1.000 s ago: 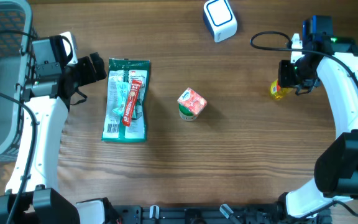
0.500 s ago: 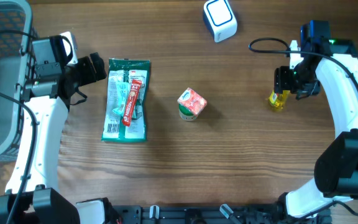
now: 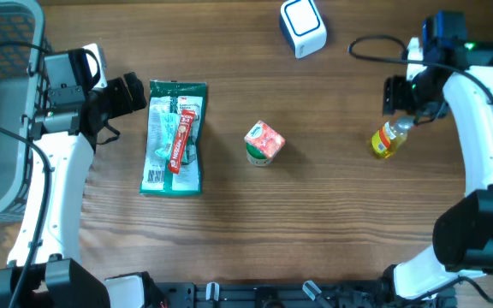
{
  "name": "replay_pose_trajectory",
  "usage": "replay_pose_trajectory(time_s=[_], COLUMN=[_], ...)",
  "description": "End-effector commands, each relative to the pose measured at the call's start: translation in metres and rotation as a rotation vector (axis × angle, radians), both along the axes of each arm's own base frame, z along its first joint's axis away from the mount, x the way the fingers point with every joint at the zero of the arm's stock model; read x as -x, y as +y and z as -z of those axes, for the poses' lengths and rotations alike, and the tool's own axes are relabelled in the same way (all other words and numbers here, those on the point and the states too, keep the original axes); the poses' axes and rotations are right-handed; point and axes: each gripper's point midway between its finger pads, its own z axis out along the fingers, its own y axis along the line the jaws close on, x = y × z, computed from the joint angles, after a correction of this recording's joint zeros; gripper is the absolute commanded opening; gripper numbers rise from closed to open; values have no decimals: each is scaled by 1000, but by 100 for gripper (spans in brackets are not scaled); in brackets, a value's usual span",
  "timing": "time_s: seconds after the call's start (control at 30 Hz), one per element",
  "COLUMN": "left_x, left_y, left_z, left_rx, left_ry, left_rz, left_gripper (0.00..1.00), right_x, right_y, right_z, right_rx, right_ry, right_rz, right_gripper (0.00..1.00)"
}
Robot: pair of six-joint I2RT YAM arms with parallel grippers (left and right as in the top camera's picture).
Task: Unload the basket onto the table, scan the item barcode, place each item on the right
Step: 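Lower the bottle onto the table at right and open the right gripper, then reach the right gripper to the Kleenex pack and grasp it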
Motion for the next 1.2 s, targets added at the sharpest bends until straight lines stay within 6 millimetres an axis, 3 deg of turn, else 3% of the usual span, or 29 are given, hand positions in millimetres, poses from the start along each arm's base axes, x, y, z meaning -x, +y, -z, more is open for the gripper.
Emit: replay_pose_trajectory(time_s=[0.0, 0.1, 0.13, 0.37, 0.47, 0.6, 0.67, 0.83, 1.0, 1.17], left_x=[-2, -2, -2, -2, -2, -2, -2, -2, -2, -2], left_y=[0, 0, 0, 0, 0, 0, 0, 0, 0, 0], left_z=[-12, -12, -12, -12, -12, -12, -12, -12, -12, -12], left_rx=[-8, -8, -8, -8, -8, -8, -8, -8, -8, -8], left_ry=[-32, -32, -32, -32, -32, -32, -32, -32, -32, -32], left_rz=[13, 13, 13, 13, 13, 14, 14, 13, 13, 13], left_gripper=[100, 100, 100, 100, 100, 100, 100, 100, 100, 100], right_x=[-17, -16, -11, 20, 36, 56, 62, 59, 52, 54], right_y=[24, 78, 106, 220, 255, 288, 298, 299, 298, 294], right_z=[-45, -59, -59, -46, -24, 3, 18, 39, 40, 42], right_rx=[-68, -230, -273, -330, -312, -300, -256, -40, 146, 176], right_ry=[-118, -155, -147, -82, -41, -20, -38, -133, -236, -224], right_rz=[-50, -196, -273, -459, -496, -585, -626, -663, -698, -700], right_gripper=[64, 62, 62, 61, 57, 49, 47, 45, 45, 41])
